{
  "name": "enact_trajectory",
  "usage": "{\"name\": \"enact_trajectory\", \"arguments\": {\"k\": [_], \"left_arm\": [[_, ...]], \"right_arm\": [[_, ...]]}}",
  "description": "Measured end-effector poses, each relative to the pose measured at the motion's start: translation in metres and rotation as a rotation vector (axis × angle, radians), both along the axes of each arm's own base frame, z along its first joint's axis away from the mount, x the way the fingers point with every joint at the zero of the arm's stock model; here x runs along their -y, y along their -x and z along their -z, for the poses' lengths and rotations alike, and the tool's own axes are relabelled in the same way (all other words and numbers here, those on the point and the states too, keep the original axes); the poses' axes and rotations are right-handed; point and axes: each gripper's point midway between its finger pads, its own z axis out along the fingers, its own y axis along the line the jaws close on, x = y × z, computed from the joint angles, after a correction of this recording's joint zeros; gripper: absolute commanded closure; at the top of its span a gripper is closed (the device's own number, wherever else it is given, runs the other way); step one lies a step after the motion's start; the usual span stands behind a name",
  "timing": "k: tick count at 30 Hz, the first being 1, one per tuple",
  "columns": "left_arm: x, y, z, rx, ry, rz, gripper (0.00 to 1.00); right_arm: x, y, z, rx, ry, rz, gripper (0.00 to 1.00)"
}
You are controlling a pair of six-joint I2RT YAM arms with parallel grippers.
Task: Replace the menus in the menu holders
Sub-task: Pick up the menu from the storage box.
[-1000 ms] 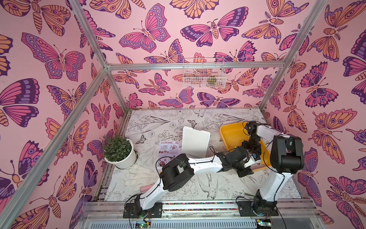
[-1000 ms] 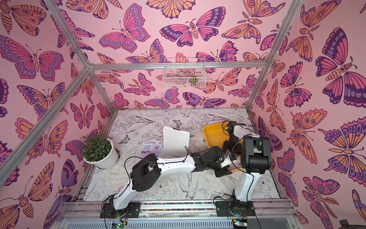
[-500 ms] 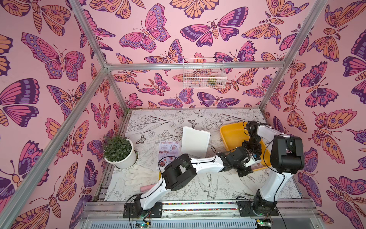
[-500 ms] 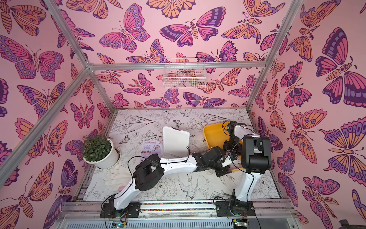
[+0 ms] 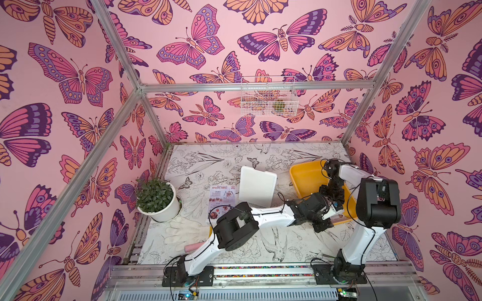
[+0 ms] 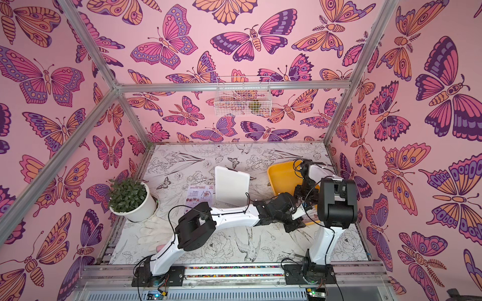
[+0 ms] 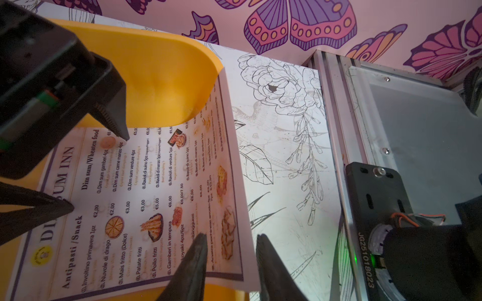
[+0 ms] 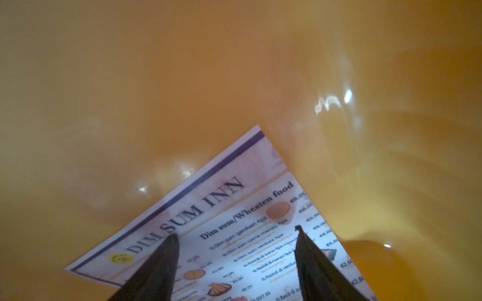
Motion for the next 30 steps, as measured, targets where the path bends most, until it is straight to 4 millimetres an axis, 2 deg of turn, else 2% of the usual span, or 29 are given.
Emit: {"name": "enact_trajectory", "arguments": {"k": [18,28,30], "left_arm": [[0.0031,-0.0047,-0.0048,0.015,0.024,-0.020,0.68],[0.0022,-0.0042,-0.0027,0.016,0.024,-0.019,0.81],[0.0024,-0.0043,-0.0030,0.017,0.026,-0.019,0.87]], "right_arm": [[-0.0004,0.0000,0.0000,0.000,-0.002,0.000,0.30],[-0.0005,0.0000,0.0000,0.000,-0.003,0.000,0.30],[-0.0004,-0.0002,0.0000,0.001,-0.003,0.000,0.30]]}}
